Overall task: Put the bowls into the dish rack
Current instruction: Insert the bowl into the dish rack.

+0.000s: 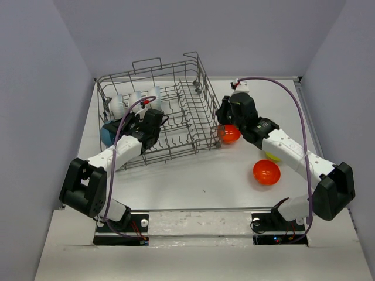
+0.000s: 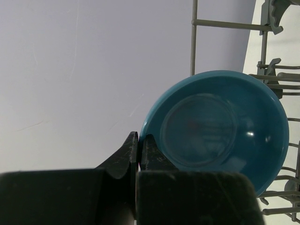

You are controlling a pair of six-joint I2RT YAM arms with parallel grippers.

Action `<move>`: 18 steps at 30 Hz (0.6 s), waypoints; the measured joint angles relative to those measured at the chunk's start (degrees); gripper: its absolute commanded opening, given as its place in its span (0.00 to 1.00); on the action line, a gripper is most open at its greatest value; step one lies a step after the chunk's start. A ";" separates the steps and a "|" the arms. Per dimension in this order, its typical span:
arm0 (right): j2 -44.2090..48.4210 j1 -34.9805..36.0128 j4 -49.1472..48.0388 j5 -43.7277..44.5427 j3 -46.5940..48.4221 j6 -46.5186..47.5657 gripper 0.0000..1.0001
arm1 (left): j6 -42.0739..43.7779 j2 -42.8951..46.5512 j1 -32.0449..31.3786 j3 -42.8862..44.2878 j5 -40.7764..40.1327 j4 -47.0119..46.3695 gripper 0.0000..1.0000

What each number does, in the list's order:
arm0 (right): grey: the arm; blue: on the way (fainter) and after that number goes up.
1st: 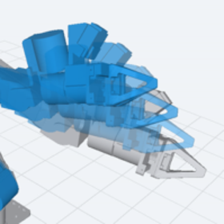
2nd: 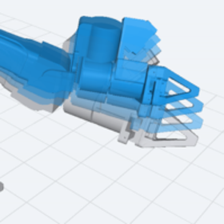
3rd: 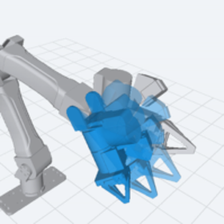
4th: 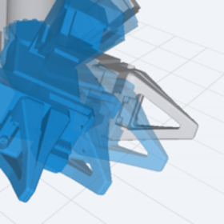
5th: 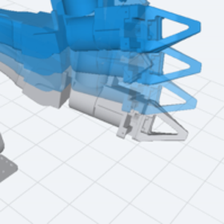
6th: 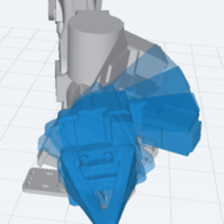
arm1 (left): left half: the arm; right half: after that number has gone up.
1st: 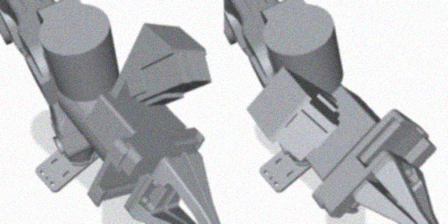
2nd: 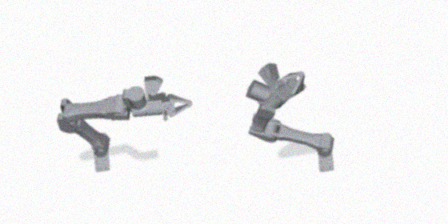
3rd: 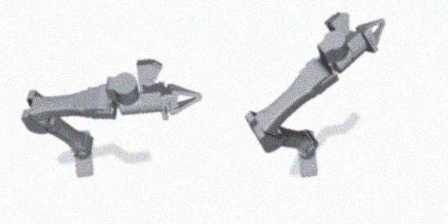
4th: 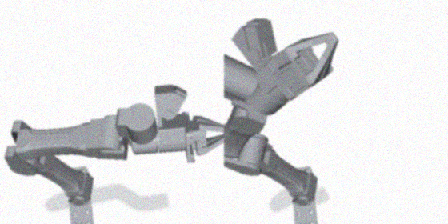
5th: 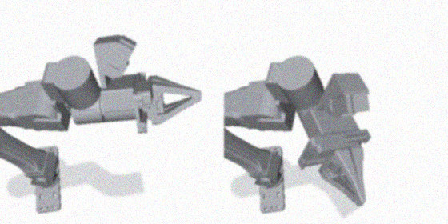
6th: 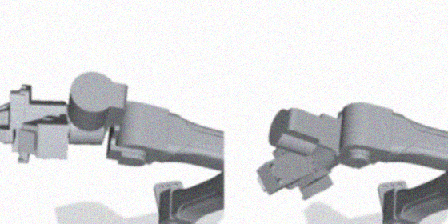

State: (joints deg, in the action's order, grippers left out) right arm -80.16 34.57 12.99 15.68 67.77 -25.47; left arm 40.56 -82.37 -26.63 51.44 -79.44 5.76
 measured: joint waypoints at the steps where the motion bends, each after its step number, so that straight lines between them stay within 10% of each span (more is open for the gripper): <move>1: 0.00 0.00 0.02 0.00 0.00 0.00 0.01 | 0.02 0.00 0.09 0.00 0.04 0.07 0.00; 18: 0.00 -0.04 0.00 -0.33 0.00 0.04 0.01 | -11.28 -7.96 0.20 7.34 1.42 14.27 0.00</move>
State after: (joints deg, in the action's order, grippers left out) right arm -80.16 34.52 12.99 15.35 67.77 -25.43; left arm 29.28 -90.32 -26.44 58.78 -78.02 20.03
